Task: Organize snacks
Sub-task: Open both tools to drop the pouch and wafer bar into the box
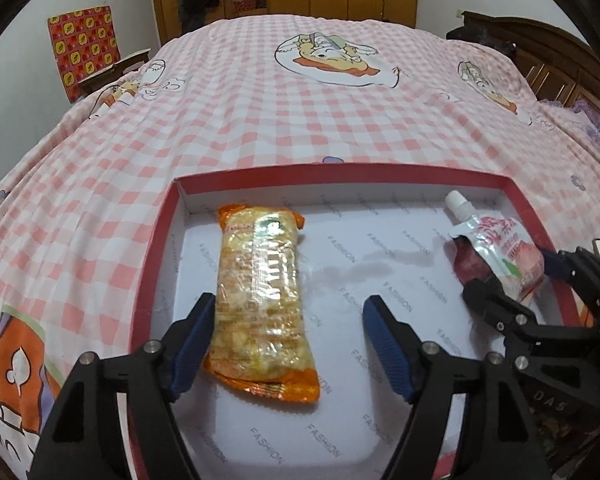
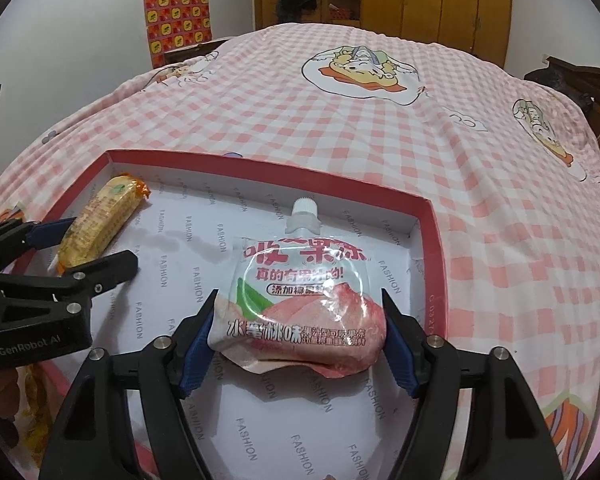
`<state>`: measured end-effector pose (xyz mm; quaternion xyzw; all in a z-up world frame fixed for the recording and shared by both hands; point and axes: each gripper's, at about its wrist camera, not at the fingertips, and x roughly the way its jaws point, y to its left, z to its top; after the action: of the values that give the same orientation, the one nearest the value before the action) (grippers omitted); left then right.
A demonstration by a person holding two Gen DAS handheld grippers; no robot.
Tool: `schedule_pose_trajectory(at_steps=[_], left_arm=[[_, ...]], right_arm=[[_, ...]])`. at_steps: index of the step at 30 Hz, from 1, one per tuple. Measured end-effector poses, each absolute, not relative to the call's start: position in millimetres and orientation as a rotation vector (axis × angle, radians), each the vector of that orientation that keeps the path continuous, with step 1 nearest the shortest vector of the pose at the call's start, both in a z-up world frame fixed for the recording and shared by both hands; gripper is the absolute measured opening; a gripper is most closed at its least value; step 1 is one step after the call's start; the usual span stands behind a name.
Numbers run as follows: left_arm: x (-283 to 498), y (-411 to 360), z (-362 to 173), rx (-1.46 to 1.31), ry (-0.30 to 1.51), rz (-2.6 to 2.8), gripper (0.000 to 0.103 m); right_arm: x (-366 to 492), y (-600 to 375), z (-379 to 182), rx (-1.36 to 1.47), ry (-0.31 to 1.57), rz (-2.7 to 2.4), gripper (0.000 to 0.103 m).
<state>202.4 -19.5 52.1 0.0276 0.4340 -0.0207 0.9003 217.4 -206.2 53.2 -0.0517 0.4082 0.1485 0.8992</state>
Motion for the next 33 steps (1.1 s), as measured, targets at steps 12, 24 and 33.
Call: schedule_pose_trajectory(at_steps=[12,24,33], left_arm=[[183.6,-10.6,71.9,0.019,0.860,-0.046,0.078],[147.8,-1.9,91.3,-0.007,0.845,-0.060,0.078],[116.7,9.7,99.1,-0.041,0.845,-0.069,0.078]], right_arm=[[203.9,-210.9,68.4,-0.027,0.832,0.361,0.093],[170.2,-214.3,95.0,0.005,0.775,0.381,0.093],[136.4,-209.2,104.1,0.004,0.759,0.409,0.093]])
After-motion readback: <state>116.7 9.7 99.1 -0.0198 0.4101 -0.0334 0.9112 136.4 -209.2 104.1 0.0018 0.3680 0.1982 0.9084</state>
